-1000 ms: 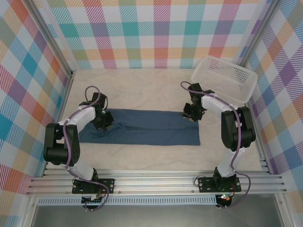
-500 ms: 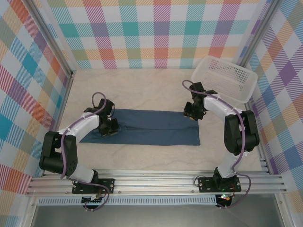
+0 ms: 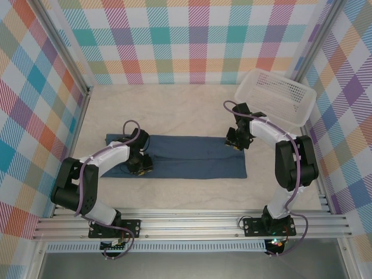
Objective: Fold and stack the t-shirts
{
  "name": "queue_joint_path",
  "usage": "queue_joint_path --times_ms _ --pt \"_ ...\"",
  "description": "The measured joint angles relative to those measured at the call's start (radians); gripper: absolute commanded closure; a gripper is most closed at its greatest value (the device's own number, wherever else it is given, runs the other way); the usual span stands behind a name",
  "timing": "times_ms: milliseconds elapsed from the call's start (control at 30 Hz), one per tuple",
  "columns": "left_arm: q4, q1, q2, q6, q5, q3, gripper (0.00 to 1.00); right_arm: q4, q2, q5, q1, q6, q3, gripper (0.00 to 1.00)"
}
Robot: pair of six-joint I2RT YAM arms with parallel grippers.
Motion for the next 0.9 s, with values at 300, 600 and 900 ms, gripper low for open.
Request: queue_joint_path --times_ms 300,600,900 --pt "-0.026 -0.006 -0.032 -0.006 0.017 0.037 0.75 -0.001 0.000 0.001 0.000 -0.001 0.000 0.67" --pt "-0.027 -0.003 -0.039 0.005 -0.021 0.090 0.69 -0.007 0.000 0.000 0.000 -0.001 0.000 0.67" --pt "0.019 -0.004 0.039 0.011 -0.040 0.065 0.72 -0.007 0.000 0.000 0.000 -0.001 0.000 0.67"
